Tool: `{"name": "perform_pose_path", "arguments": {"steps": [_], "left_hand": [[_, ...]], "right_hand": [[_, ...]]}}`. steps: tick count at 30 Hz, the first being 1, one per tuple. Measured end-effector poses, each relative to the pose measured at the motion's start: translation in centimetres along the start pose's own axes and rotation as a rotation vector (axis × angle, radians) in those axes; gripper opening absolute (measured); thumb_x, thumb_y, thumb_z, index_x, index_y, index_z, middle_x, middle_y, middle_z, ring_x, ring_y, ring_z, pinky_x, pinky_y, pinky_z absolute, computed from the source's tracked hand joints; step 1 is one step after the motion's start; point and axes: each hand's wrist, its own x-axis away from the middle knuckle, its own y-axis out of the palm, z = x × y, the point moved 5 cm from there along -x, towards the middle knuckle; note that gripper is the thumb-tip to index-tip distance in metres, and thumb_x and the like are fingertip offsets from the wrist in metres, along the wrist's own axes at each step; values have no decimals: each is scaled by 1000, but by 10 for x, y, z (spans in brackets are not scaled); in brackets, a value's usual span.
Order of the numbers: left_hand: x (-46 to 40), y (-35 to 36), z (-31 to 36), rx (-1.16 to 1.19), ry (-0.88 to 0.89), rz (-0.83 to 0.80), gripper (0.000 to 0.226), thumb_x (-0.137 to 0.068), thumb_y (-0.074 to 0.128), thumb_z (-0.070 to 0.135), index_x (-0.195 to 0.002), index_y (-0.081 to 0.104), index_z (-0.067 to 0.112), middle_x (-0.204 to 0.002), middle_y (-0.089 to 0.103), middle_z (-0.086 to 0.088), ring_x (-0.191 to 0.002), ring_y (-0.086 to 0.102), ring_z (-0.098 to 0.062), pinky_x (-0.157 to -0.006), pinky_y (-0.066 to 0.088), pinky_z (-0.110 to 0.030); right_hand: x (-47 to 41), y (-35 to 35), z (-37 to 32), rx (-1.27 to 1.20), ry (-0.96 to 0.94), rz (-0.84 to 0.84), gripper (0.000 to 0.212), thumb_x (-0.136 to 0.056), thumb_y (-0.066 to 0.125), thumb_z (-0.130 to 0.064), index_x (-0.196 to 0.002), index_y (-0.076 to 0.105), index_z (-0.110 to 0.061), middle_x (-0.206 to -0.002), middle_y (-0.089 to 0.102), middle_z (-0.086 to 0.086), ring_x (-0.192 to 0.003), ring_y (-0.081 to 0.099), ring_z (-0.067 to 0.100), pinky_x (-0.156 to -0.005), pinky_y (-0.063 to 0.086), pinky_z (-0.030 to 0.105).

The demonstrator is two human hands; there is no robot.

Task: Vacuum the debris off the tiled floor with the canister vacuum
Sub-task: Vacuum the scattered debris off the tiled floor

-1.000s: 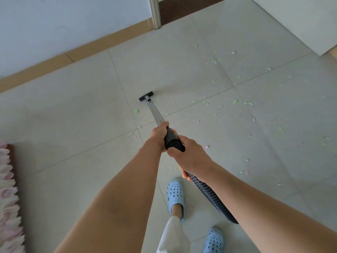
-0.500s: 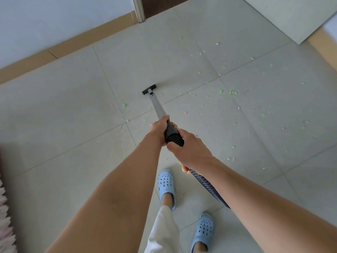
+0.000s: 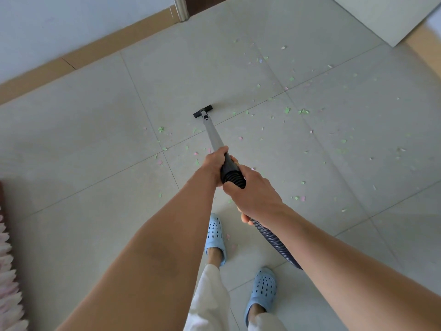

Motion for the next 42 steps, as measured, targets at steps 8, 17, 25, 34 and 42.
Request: {"name": "perform_pose_path", "arguments": {"steps": [8,17,25,34,42], "left_hand": [[13,6,-31,-41,3,12,21,-97,54,17,-82,46,4,-57,49,-8,-44,48,-19,-41,47,-21],[29,-16,-48,-174,29,67,19,-96,55,19,-89,47,3,-64,51,-8,-52,51,-20,-51,47,-31],[25,-69,-8,-198,71,129,21,-97,56,19,-100,48,1,-66,52,-8,-53,52,-19,-48,49,-28],[9,-156,58,-47,93,183,22,-96,54,17,-80,46,4,-61,50,-9,-49,49,-20,-42,48,-23],[-3,-206,85,121,92,163,23,-97,52,16,-78,44,5,-61,49,-8,-48,48,-19,-45,47,-23]], "right_hand": [[21,4,30,-111,6,-14,23,-92,51,-31,-114,54,-23,-70,61,2,-43,61,24,-60,55,37],[44,31,45,-440,49,-114,21,-94,57,-23,-115,59,-24,-65,56,12,-31,48,21,-42,42,26],[27,70,1,-501,11,-171,21,-95,58,-19,-115,60,-20,-60,54,12,-31,46,21,-41,40,25],[-10,126,-78,-330,-58,-195,27,-91,58,-26,-118,57,-24,-66,58,7,-33,51,20,-46,46,29],[-37,159,-123,-43,-107,-173,32,-91,53,-33,-122,54,-23,-70,60,0,-44,61,24,-62,58,38]]}}
